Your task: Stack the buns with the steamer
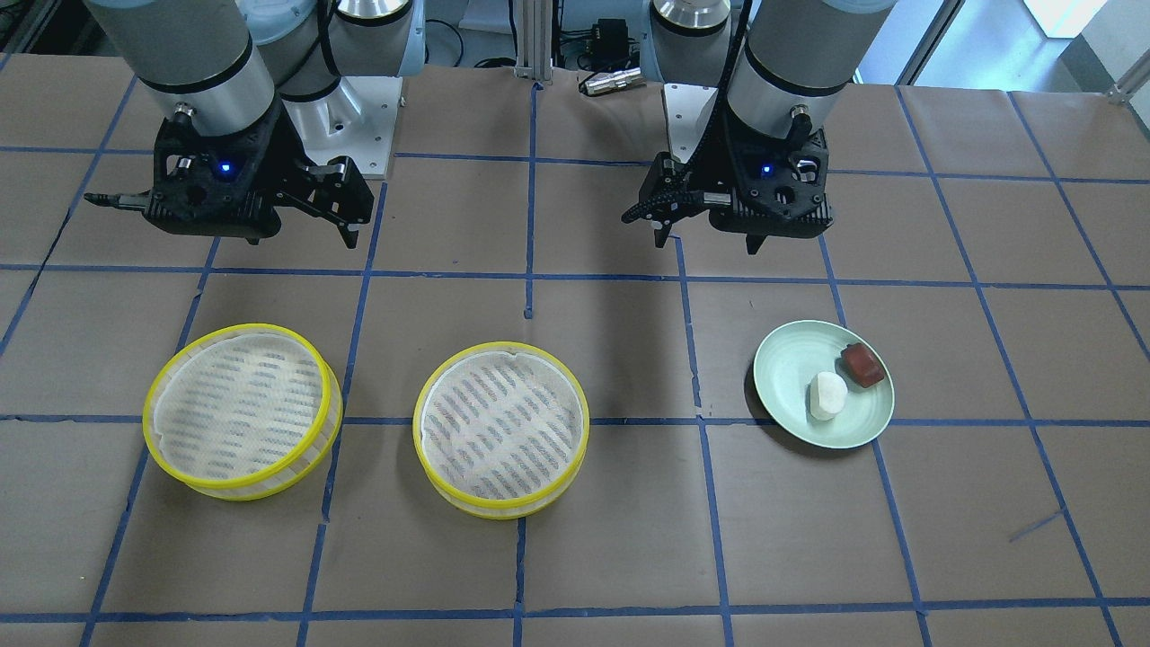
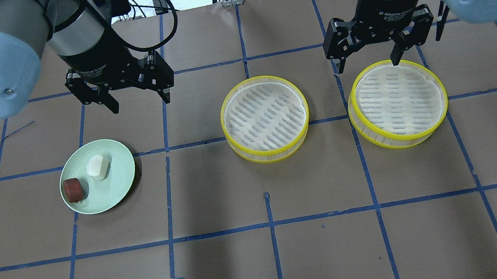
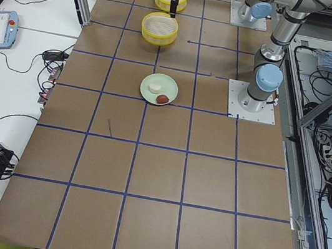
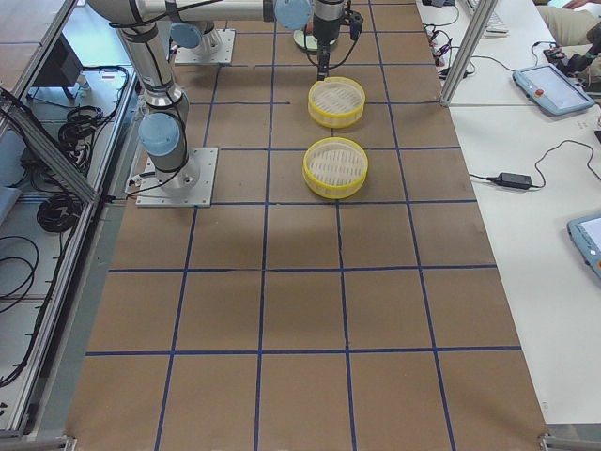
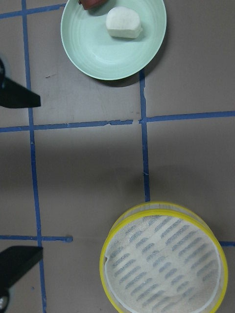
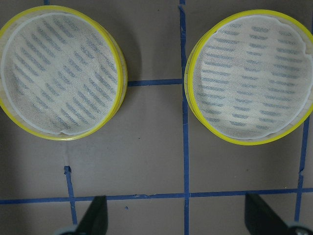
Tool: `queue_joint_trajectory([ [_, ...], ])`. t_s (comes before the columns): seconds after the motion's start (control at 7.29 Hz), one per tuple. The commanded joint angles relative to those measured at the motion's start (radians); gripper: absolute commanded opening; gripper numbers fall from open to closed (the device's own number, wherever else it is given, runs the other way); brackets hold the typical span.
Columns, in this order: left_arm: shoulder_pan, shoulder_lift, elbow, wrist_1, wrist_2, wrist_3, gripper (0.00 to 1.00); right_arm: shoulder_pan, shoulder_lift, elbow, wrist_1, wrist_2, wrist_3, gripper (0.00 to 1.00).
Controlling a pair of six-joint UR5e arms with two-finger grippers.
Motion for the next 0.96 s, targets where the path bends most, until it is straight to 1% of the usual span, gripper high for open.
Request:
queue_joint_trajectory([
  [0.0, 0.005, 0.002, 0.003, 0.004, 0.017, 0.016, 1.0, -0.005, -0.001, -0.004, -0.002, -0.005, 0.0, 1.0],
  [0.14, 0.03, -0.001, 0.003, 0.007, 0.032, 0.042, 1.0, -0.005, -0.001, -0.002, -0.004, -0.005, 0.0, 1.0],
  [0.41, 0.23, -0.044, -0.022, 0.021, 0.025, 0.221, 1.0, -0.005, -0.003, -0.001, -0.017, 0.001, 0.002, 1.0],
  [0.55, 0.311, -0.1, -0.06, 0.099, 0.022, 0.329, 1.0, -0.005, -0.001, -0.002, -0.018, -0.005, 0.0, 1.0],
  [0.69, 0.338, -0.166, -0.126, 0.233, 0.023, 0.358, 1.0, -0.005, -0.001, 0.001, -0.018, -0.006, 0.002, 1.0],
  [0.82, 0.349, -0.231, -0.202, 0.407, 0.026, 0.402, 1.0, -0.005, 0.0, -0.001, -0.018, -0.006, 0.0, 1.0],
])
